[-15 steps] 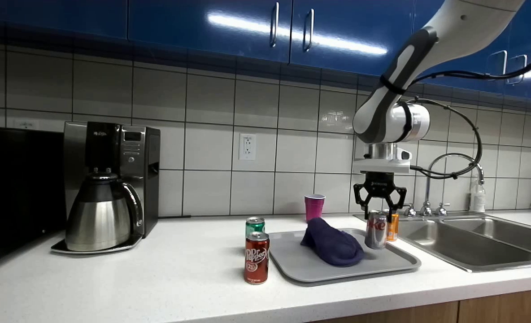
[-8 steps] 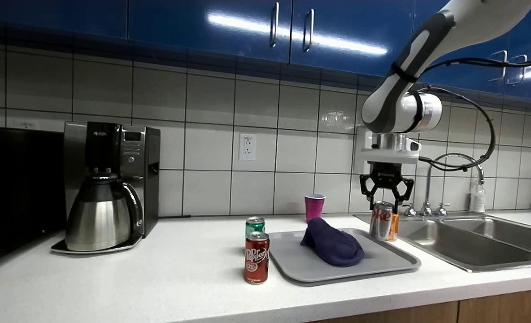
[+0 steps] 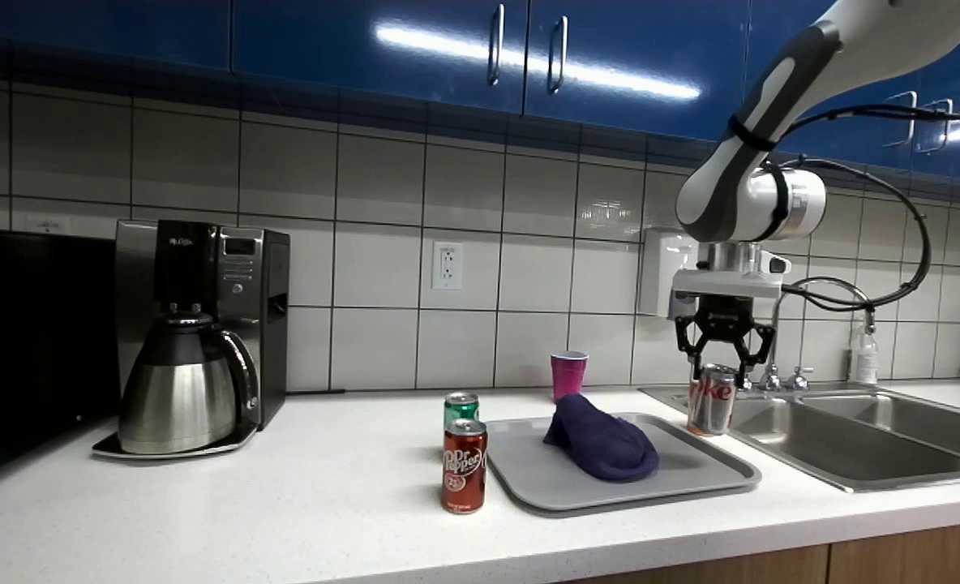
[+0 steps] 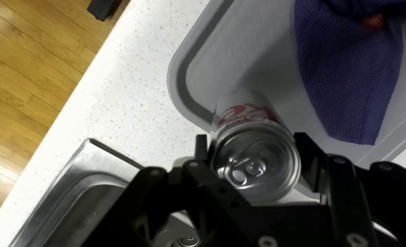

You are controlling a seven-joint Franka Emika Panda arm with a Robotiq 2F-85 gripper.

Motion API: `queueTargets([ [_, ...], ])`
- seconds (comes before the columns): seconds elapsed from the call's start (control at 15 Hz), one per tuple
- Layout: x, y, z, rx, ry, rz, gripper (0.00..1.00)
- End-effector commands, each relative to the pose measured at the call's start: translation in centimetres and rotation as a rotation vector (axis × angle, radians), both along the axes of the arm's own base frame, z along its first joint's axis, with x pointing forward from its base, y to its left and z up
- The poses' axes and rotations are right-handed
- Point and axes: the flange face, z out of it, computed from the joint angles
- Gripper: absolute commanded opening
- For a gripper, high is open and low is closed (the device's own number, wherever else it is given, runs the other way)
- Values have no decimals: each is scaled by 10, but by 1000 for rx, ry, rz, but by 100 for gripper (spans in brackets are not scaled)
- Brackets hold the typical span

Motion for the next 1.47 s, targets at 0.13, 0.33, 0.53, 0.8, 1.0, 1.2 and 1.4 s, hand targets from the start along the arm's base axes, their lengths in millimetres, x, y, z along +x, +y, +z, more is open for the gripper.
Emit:
queueTargets([
  [0.13,-12,-33,7,-9,-27,-64,38],
  [0.33,-16,-50,4,-7,-24,-95,38],
  [0.53,-19,-65,2,-6,-18,-121,38],
  [0.8,-23,-83,-3,-8,-9,-155,38],
  [1.0,-25,-93,-6,-7,-4,-176,38],
  [1.2,-25,-100,-9,-6,2,-189,38],
  [1.4,-24,-106,-14,-4,9,-201,38],
])
